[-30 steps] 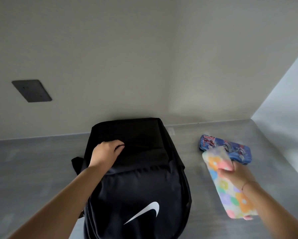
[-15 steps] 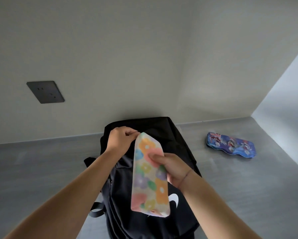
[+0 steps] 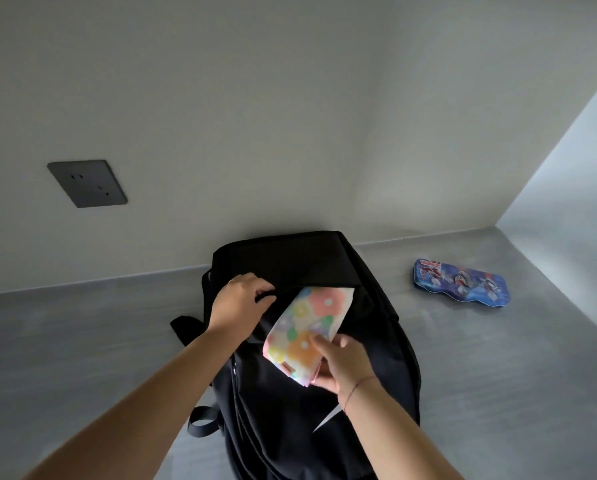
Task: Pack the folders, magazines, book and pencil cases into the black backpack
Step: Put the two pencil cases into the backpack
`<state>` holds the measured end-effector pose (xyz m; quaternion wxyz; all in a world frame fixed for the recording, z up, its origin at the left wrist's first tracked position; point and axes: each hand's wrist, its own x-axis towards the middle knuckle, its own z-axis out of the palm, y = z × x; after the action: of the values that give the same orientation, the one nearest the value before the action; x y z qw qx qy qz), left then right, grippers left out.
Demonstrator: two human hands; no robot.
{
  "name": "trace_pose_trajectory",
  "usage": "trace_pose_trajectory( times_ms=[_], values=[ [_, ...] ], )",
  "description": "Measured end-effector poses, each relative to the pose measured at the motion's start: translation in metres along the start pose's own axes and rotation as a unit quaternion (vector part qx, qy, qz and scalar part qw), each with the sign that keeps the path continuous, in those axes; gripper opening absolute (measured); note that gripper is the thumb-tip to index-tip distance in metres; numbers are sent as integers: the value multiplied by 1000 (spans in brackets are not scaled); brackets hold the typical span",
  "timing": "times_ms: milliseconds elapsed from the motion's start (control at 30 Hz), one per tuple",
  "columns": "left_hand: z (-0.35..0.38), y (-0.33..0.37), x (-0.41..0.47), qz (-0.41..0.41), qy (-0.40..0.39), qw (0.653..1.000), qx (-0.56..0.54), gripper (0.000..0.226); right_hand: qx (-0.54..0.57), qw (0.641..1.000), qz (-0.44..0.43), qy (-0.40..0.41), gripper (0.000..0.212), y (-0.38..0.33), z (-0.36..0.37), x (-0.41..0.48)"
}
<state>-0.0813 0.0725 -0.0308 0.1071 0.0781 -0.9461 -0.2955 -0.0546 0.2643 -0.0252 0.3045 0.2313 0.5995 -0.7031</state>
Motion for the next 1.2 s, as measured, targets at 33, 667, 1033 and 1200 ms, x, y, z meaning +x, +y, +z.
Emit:
trace_pose_trajectory(
  times_ms=[33,667,1033,1200],
  values=[
    [-1,-4,-3,-6,1,1000,0,16,-22,999,23,-24,23,7,2,-6],
    [-17,-6,-12,21,119,992,-44,7,38,994,48,88,18,-43,99,45],
    [-9,-12,-19,-21,118,991,-61,7,220,970,5,-105,30,-35,40,5],
    [-12,-9,-18,-29,102,992,-67,6,278,944,-21,-178,61,-18,49,7]
  ],
)
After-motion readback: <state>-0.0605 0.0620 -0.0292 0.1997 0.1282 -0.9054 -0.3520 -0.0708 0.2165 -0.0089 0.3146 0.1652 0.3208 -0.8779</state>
